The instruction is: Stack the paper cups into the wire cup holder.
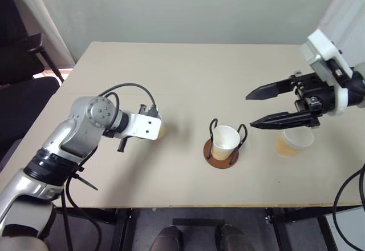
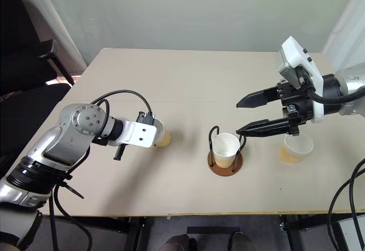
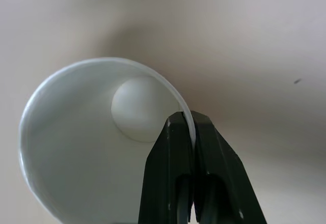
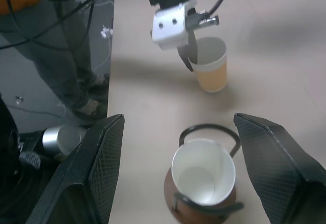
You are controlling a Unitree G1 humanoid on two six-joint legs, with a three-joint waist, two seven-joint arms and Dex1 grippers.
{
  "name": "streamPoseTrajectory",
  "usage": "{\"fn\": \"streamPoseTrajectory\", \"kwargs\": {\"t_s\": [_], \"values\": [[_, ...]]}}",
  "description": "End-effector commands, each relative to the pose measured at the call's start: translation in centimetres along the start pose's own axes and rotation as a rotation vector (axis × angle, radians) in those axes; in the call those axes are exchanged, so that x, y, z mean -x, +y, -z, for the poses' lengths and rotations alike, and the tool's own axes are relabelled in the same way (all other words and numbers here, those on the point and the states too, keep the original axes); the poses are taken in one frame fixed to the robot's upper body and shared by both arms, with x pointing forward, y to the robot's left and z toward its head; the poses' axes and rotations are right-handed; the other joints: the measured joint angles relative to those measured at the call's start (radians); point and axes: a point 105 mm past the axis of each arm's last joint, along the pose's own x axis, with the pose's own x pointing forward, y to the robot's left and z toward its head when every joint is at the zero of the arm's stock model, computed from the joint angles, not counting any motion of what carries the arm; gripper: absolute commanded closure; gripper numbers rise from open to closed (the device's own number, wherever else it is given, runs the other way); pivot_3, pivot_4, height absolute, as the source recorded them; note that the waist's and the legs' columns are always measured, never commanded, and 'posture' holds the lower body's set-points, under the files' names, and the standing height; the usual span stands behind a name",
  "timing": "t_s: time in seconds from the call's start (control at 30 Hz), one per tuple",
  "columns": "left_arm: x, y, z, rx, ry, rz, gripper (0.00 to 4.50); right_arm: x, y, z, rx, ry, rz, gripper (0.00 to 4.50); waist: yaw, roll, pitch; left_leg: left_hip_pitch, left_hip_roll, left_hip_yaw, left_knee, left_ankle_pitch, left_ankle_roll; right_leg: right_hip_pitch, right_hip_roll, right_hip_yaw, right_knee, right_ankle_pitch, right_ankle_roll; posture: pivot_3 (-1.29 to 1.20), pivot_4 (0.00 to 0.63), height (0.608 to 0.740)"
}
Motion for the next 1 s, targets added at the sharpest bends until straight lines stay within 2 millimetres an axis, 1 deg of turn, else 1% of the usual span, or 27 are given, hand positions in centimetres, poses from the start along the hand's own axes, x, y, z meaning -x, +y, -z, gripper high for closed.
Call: {"fn": "streamPoseTrajectory", "kwargs": {"t_s": [0.03,0.1,0.2,0.27,0.37,0.4,0.53,0.57,0.7,0.77,0.83,1.0], "values": [[2.0,1.1,-2.3,-0.018,-0.107,0.011,4.46,1.8,0.5,-0.5,0.016,-0.004,0.02,0.94,0.002,0.0,0.0,-0.001,0.0,0.0,0.0,0.0,0.0,0.0,0.0,0.0,0.0,0.0,0.0,0.0,0.15,0.74],[2.9,1.3,-3.7,-0.034,-0.164,0.047,4.46,2.4,0.6,-0.3,-0.009,0.003,0.03,0.94,0.004,0.0,0.0,-0.001,0.0,0.0,0.0,0.0,0.0,0.0,0.0,0.0,0.0,0.0,0.0,0.0,0.15,0.74],[4.5,2.2,-5.9,-0.07,-0.251,0.091,4.46,2.7,0.8,0.6,0.001,0.034,0.06,0.94,0.005,-0.001,0.0,-0.001,0.0,0.0,0.0,0.0,0.0,0.0,0.0,0.0,0.0,0.0,0.001,0.0,0.15,0.74],[5.5,3.0,-7.2,-0.086,-0.299,0.096,4.46,2.7,1.0,1.0,-0.005,0.04,0.074,0.94,0.005,-0.001,0.0,-0.001,0.0,0.0,0.0,0.0,0.0,0.0,0.0,0.0,0.0,0.001,0.001,0.0,0.15,0.74],[7.3,5.2,-10.2,-0.133,-0.395,0.096,4.46,2.7,1.2,1.7,-0.02,0.031,0.114,0.94,0.008,-0.001,0.0,-0.001,0.0,0.001,0.0,0.0,0.0,0.0,-0.001,0.0,0.0,0.001,0.002,0.0,0.15,0.74],[7.6,5.5,-10.6,-0.143,-0.407,0.1,4.46,2.7,1.3,1.8,-0.021,0.03,0.122,0.94,0.008,0.0,0.0,-0.002,0.0,0.001,0.001,-0.001,0.001,0.0,-0.001,0.0,0.0,0.001,0.002,0.0,0.15,0.74],[8.5,7.0,-14.4,-0.236,-0.511,0.139,4.46,3.5,1.9,1.7,-0.027,0.022,0.185,0.94,0.01,0.0,0.0,-0.002,0.0,0.002,0.0,-0.002,0.003,0.001,-0.002,0.0,-0.002,0.002,0.005,0.0,0.15,0.74],[8.6,7.2,-14.8,-0.246,-0.523,0.147,4.46,3.6,2.0,1.7,-0.027,0.022,0.197,0.94,0.011,0.0,0.0,-0.002,0.0,0.002,0.0,-0.002,0.003,0.001,-0.002,0.0,-0.004,0.002,0.005,0.0,0.15,0.74],[8.2,7.5,-17.2,-0.311,-0.587,0.211,4.46,4.2,2.6,1.8,-0.037,0.023,0.269,0.94,0.011,0.0,0.0,-0.003,0.0,0.003,0.001,-0.003,0.004,0.002,-0.003,0.001,-0.007,0.003,0.009,0.0,0.15,0.74],[7.7,7.4,-18.2,-0.336,-0.615,0.246,4.46,4.3,3.1,1.8,-0.047,0.016,0.297,0.94,0.013,0.0,0.0,-0.003,0.0,0.003,0.001,-0.004,0.004,0.002,-0.003,0.001,-0.008,0.003,0.01,0.0,0.15,0.74],[6.7,7.3,-19.0,-0.366,-0.623,0.284,4.46,4.5,3.6,1.9,-0.059,0.015,0.33,0.94,0.018,0.0,0.0,-0.004,-0.001,0.003,0.001,-0.005,0.004,0.002,-0.002,0.001,-0.008,0.002,0.011,0.0,0.15,0.74],[3.6,6.5,-18.9,-0.432,-0.568,0.359,4.46,5.5,4.5,1.8,-0.077,0.032,0.399,0.94,0.023,0.0,0.0,-0.004,-0.001,0.004,0.002,-0.007,0.004,0.002,-0.002,0.002,-0.008,0.002,0.014,0.0,0.15,0.74]]}}
